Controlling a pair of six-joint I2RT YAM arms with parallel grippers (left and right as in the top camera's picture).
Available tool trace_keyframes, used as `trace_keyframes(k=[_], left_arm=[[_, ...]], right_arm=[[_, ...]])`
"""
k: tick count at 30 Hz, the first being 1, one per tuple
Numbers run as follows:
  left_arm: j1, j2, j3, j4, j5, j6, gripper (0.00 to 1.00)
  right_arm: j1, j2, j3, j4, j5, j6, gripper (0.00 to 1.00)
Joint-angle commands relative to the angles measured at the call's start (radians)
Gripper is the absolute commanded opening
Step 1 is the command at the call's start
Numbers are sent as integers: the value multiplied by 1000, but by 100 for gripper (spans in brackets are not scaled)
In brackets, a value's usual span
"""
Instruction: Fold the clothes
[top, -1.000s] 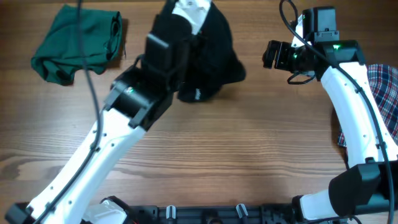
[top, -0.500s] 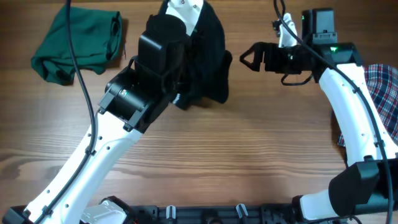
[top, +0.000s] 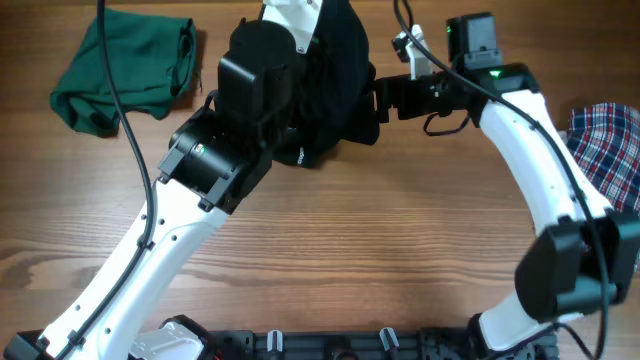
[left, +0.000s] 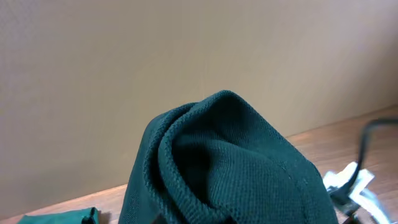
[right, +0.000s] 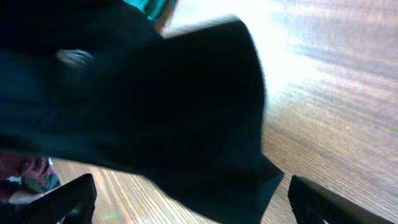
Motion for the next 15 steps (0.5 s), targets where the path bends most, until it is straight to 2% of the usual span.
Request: trace_keyframes(k=[1,9,10,12,13,15], left_arm=[[3,-23,6,25,5,-21,4],[3,-24,6,33,5,-18,4],[3,-24,6,32,5,-18,4],[3,-24,6,32,5,-18,6],[3,-24,6,32,5,-18,6],[3,-24,6,31,5,-29,7]], right_arm=[[0,62,-11,13,-24,-27,100],[0,98,-11,34,-98,-26,98],[0,98,-11,42,-116,-26,93],[3,98,-11,63,-142,-6,72],[6,98,-11,76,-140,22,47],[20,98,-11,99,-140,59,29]])
